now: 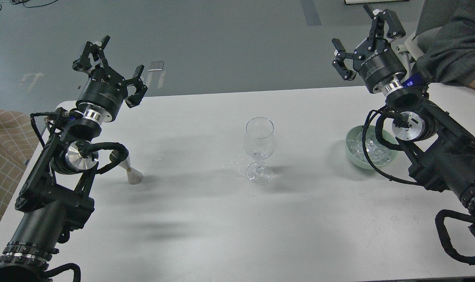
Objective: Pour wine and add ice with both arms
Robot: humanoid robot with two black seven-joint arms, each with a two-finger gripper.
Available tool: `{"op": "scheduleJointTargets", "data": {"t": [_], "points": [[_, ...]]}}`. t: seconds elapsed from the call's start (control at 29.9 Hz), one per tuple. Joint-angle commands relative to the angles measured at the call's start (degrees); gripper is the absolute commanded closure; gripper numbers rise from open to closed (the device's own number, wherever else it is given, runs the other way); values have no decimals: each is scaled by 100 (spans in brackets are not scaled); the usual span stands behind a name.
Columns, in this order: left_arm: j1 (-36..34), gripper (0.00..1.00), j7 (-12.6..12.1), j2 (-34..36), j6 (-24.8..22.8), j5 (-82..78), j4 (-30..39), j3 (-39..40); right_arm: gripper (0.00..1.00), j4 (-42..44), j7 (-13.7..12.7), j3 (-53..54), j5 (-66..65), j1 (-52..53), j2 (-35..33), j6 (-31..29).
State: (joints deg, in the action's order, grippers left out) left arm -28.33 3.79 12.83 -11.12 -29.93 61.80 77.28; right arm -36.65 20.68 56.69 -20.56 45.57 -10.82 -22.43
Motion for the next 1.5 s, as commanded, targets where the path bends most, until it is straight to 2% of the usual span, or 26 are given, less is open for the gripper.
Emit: {"op": "scheduleJointTargets", "data": {"t": [0.0, 0.27, 0.7, 1.3, 1.37, 1.47], "points": [[-6, 1, -9, 18, 13, 5, -1, 6, 0, 0, 7, 0, -1, -4, -8, 1], [3, 1, -203, 9, -31, -4, -1, -20, 0, -9, -2, 0, -1, -13, 1, 1], [3, 1, -71, -17, -4, -13, 8, 33, 0, -9, 7, 0, -9, -4, 1, -7], [56, 1, -89, -70, -13, -4, 149, 6, 0, -71, 7, 0, -9, -4, -26, 1], [108, 1, -115, -61, 13, 5, 279, 41, 0, -79, 7, -9, -9, -4, -26, 1], [537, 1, -194, 17, 92, 66, 858, 112, 0, -80, -2, 0, -9, -4, -34, 10]]}}
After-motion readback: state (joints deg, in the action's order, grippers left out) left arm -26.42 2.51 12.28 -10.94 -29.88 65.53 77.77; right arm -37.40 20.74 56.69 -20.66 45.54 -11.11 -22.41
